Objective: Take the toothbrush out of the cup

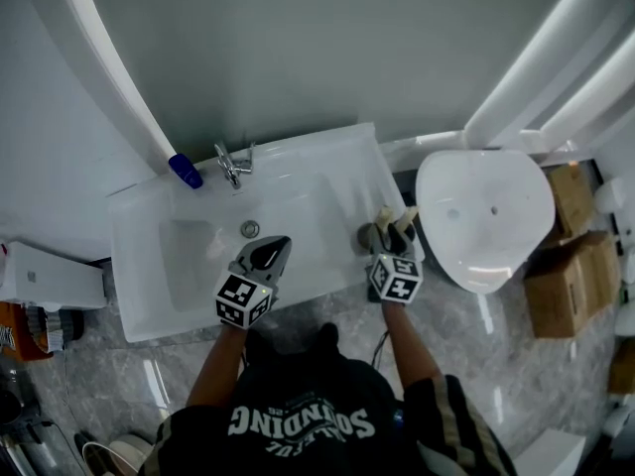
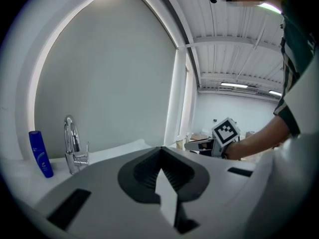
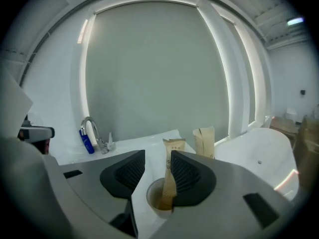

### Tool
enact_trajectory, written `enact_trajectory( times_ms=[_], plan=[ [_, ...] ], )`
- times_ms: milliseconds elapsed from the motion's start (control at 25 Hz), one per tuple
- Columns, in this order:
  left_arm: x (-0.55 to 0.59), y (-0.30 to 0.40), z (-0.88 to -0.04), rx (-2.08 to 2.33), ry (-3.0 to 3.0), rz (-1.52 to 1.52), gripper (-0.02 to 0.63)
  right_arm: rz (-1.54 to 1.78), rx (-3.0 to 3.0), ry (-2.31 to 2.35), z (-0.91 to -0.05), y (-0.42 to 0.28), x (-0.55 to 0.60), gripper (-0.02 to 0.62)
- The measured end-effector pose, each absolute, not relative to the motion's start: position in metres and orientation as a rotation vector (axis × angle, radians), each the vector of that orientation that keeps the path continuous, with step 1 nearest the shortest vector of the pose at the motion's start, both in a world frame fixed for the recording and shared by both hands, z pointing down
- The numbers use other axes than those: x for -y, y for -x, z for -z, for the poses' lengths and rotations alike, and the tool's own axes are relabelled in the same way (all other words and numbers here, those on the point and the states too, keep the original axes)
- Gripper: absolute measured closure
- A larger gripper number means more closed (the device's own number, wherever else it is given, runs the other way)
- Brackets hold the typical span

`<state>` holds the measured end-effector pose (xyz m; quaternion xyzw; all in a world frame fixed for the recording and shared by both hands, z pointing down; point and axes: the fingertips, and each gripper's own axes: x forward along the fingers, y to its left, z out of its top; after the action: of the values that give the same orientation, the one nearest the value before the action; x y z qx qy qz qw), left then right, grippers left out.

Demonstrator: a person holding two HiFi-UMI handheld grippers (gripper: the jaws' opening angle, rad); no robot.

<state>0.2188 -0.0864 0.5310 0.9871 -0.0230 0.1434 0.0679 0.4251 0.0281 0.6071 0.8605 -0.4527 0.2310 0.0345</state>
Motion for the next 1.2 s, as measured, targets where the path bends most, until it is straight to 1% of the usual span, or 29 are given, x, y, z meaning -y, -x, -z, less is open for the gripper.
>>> enact_trajectory(
  times_ms=[280,520,760,840,920,1080,1200],
  plan=[
    [0.104,-0.197,-0.539,0.15,-2.94,-0.443,0.607,-0.814,1.23,-2.603,-0.654,-0.447,-0.025,0.436],
    [0.11,-0.182,-0.543,0.195,-2.906,-0.435,0.607,-0.878,1.132,-2.592,-0.675,-0.459,-0.027,0.436],
    [0.113,-0.175,-0.543,0.216,-2.904,-0.437,0.607,-0.914,1.107,-2.574,-0.673,-0.46,-0.025,0.444],
    [0.114,-0.174,-0.542,0.215,-2.906,-0.435,0.607,-0.903,1.101,-2.563,-0.672,-0.46,-0.026,0.463],
    [0.114,-0.174,-0.542,0.212,-2.905,-0.432,0.607,-0.891,1.097,-2.55,-0.669,-0.459,-0.027,0.505],
    [0.112,-0.173,-0.54,0.201,-2.908,-0.426,0.607,-0.899,1.126,-2.54,-0.669,-0.455,-0.027,0.551],
    [0.112,-0.173,-0.54,0.194,-2.91,-0.423,0.607,-0.857,1.129,-2.552,-0.659,-0.454,-0.028,0.563]
  ],
)
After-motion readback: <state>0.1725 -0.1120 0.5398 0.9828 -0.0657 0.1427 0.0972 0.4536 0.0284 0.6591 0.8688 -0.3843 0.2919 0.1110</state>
